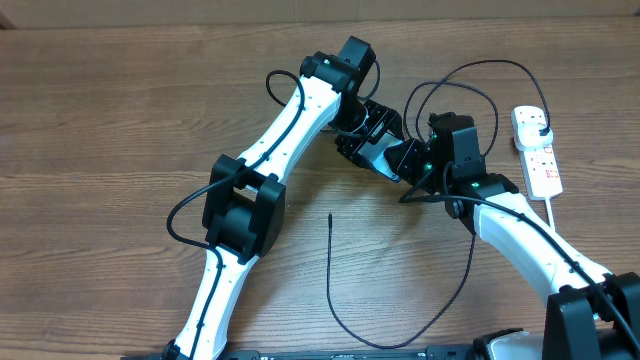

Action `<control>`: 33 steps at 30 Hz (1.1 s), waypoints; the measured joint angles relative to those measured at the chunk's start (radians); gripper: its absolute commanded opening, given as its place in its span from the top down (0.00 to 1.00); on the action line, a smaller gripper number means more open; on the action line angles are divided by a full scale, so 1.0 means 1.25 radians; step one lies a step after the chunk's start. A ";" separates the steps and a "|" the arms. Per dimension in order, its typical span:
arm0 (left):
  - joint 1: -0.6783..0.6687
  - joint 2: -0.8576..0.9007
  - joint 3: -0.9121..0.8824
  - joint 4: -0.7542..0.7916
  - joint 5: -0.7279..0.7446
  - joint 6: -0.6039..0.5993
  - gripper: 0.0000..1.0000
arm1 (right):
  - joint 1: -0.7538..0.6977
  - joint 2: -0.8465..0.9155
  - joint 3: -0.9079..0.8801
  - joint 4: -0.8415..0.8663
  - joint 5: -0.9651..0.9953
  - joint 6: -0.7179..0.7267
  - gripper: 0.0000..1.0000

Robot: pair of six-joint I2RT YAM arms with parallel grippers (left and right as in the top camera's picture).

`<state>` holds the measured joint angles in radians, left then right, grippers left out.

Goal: Plug charger to phone and switch on socket
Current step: 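Open the left gripper and withdraw it, leaving the phone in the right gripper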

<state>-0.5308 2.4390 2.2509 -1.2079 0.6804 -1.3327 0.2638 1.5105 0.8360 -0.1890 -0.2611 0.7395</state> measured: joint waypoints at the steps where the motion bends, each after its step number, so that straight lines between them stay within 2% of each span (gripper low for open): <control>1: 0.000 0.000 0.000 0.000 0.000 -0.001 0.96 | 0.000 0.000 0.000 -0.003 0.000 0.000 0.82; 17: -0.004 0.000 0.000 0.001 0.001 -0.003 0.96 | 0.003 0.000 0.000 -0.016 0.016 0.016 0.96; 26: -0.004 0.000 0.001 0.001 0.001 -0.005 0.96 | 0.003 0.000 0.000 -0.018 0.020 0.018 0.96; 27: -0.004 0.000 0.001 0.001 0.001 -0.006 0.91 | 0.003 0.000 0.000 -0.019 0.020 0.017 0.96; 29: -0.004 0.000 0.001 0.001 0.000 -0.009 0.74 | 0.003 0.000 0.000 -0.020 0.020 0.015 0.96; 30: -0.004 0.000 0.001 0.001 0.000 -0.009 0.57 | 0.003 0.000 0.000 -0.020 0.020 0.015 0.96; 31: -0.004 0.000 0.001 0.001 0.000 -0.009 0.35 | 0.003 0.000 0.000 -0.020 0.020 0.015 0.96; 32: -0.004 0.000 0.001 0.001 0.000 -0.009 0.08 | 0.003 0.000 0.000 -0.020 0.021 0.015 0.96; 33: -0.004 0.000 0.001 0.001 0.000 -0.009 0.00 | 0.003 0.000 0.000 -0.020 0.021 0.015 0.96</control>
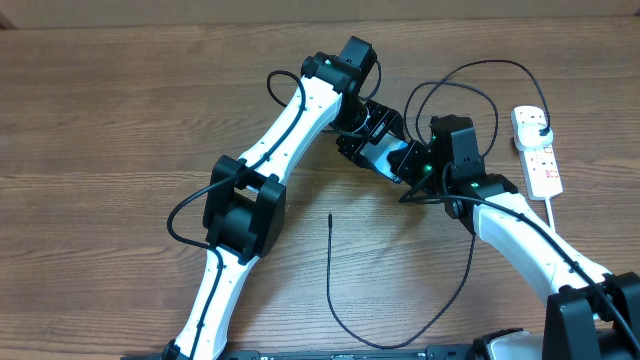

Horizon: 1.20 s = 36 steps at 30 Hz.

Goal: Plug charger to phone and switch on socket
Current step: 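Open the left gripper and withdraw it, leaving the phone in the right gripper, then move the left gripper back and grasp the phone's edge again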

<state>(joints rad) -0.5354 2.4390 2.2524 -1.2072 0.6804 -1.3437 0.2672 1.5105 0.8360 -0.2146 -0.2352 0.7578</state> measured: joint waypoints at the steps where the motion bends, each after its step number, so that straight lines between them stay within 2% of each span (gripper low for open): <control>1: 0.000 0.000 0.000 0.000 -0.001 0.002 0.00 | 0.000 0.000 0.000 0.001 0.002 0.001 0.96; 7: 0.000 0.000 0.002 -0.009 0.008 0.032 0.00 | 0.002 0.002 0.000 -0.003 0.005 -0.005 0.96; 14: 0.029 0.000 0.010 -0.076 0.021 0.087 0.00 | 0.003 0.004 0.000 -0.004 0.007 -0.009 0.96; 21: 0.144 -0.011 0.029 -0.136 0.025 0.167 0.00 | -0.012 0.004 0.000 -0.012 0.012 0.033 0.96; 27: 0.221 -0.075 0.055 -0.133 0.017 0.244 0.00 | -0.055 0.005 0.000 0.030 -0.016 0.180 0.96; 31: 0.229 -0.140 0.066 -0.123 0.015 0.291 0.00 | -0.067 0.007 0.000 0.147 -0.089 0.323 0.96; 32: 0.229 -0.155 0.068 -0.121 0.015 0.299 0.00 | -0.067 0.007 0.000 0.204 -0.125 0.392 0.96; 36: 0.229 -0.197 0.073 -0.099 0.015 0.320 0.00 | -0.067 0.007 0.000 0.288 -0.184 0.537 0.96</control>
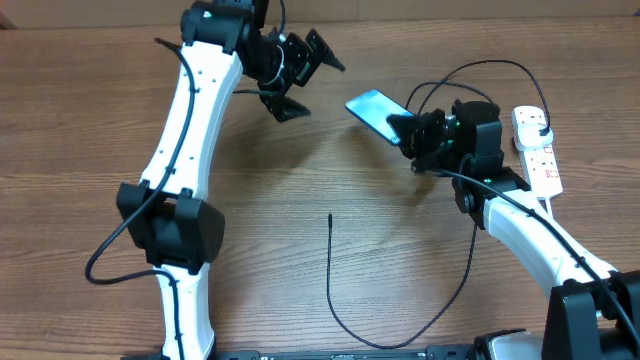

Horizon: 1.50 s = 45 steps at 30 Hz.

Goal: Plug charger to phone and switch on socket
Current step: 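Move the left gripper back and grasp the phone's edge again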

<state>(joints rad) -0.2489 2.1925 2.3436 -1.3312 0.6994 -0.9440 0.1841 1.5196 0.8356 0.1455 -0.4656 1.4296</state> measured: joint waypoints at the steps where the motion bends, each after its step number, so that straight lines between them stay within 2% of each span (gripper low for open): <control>1: 0.000 -0.006 0.000 0.010 0.000 0.003 0.00 | 0.000 0.000 0.000 0.028 -0.017 0.049 0.96; 5: 0.000 -0.013 0.000 0.037 0.000 0.010 0.00 | 0.000 0.000 0.000 0.144 -0.073 0.194 0.96; 10: -0.003 -0.013 0.000 0.048 0.000 0.004 0.00 | 0.000 0.000 0.000 0.235 -0.103 0.304 0.96; 20: -0.052 -0.013 0.000 0.144 -0.018 -0.086 0.00 | 0.016 0.000 0.000 0.275 -0.113 0.472 0.96; 30: -0.109 -0.013 0.000 0.156 -0.113 -0.208 0.00 | 0.032 0.000 0.000 0.326 -0.108 0.475 0.96; 39: -0.109 -0.013 0.000 0.162 -0.211 -0.229 0.00 | 0.032 0.000 0.000 0.327 -0.103 0.475 0.96; 45: -0.109 -0.013 0.000 0.162 -0.235 -0.229 0.00 | 0.038 0.000 0.000 0.327 -0.100 0.475 0.96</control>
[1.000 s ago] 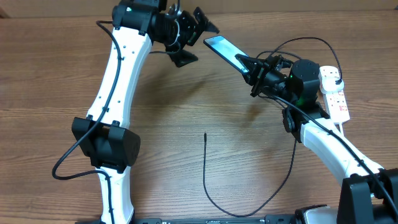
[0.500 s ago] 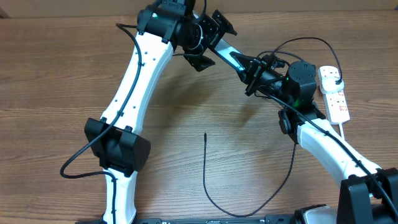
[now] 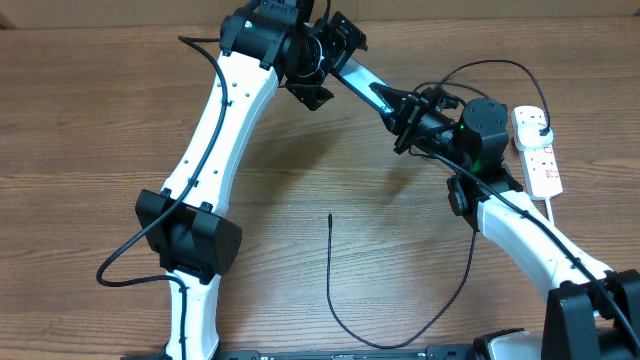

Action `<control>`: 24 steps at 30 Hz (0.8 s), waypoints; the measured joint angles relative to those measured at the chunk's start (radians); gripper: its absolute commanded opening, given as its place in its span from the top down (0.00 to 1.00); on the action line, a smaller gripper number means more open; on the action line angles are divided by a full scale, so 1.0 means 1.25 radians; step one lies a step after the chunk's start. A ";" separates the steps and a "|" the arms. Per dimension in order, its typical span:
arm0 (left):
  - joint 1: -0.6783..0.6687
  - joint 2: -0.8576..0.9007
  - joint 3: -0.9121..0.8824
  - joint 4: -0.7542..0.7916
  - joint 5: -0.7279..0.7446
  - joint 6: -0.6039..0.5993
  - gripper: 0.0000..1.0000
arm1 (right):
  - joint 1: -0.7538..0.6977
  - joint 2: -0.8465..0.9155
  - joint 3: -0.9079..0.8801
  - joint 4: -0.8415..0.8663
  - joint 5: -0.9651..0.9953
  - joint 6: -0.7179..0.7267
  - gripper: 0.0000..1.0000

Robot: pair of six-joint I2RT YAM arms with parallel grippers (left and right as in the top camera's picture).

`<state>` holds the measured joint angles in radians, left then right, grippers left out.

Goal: Plug charger to phone and switch on socket
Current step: 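Move the left gripper back and grasp the phone's edge again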

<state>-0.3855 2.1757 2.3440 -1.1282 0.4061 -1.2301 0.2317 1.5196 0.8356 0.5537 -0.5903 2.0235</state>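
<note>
In the overhead view the phone (image 3: 372,90) shows as a dark, narrow bar, turned nearly edge-on and slanting up to the left. My right gripper (image 3: 408,118) is shut on its lower right end. My left gripper (image 3: 330,62) stands open, its fingers spread either side of the phone's upper left end. The black charger cable (image 3: 345,325) lies loose on the table, its free plug end (image 3: 330,216) well below the phone. The white power strip (image 3: 540,165) lies at the right edge with the charger (image 3: 533,122) plugged into it.
The cable loops along the table's near edge, runs up beside my right arm (image 3: 520,235) and arcs above my right wrist to the charger. My left arm (image 3: 215,140) spans the left half of the wooden table (image 3: 90,150).
My left gripper has moved right from the upper left, and its open fingers now stand around the phone's far end. The phone, then showing its screen, now sits nearly edge-on in my right gripper.
At the two oldest moments both grippers were close together at the phone mid-table. Then my left gripper was open and far off at the upper left while my right held the phone alone. Now my left gripper is at the phone again. The cable end has not moved.
</note>
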 measured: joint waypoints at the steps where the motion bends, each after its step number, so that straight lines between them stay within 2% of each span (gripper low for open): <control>1: -0.001 0.000 0.000 0.000 0.000 0.000 0.00 | 0.003 0.000 0.000 0.000 0.001 0.000 0.96; 7: -0.009 0.000 0.000 0.005 -0.006 -0.005 0.02 | 0.009 0.000 0.000 0.000 0.003 0.000 0.96; 11: -0.012 0.000 0.000 0.006 -0.007 -0.013 0.13 | 0.010 0.000 0.000 0.000 0.005 -0.001 0.96; 15: -0.014 0.000 0.000 0.005 -0.009 -0.022 0.28 | 0.009 0.000 0.000 0.000 0.006 0.000 0.96; 24: -0.014 0.000 0.000 0.005 -0.012 -0.023 0.44 | 0.010 0.000 0.000 0.000 0.005 0.000 0.96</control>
<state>-0.4026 2.1757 2.3440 -1.1225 0.3912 -1.2583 0.2440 1.5196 0.8356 0.5533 -0.5842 2.0232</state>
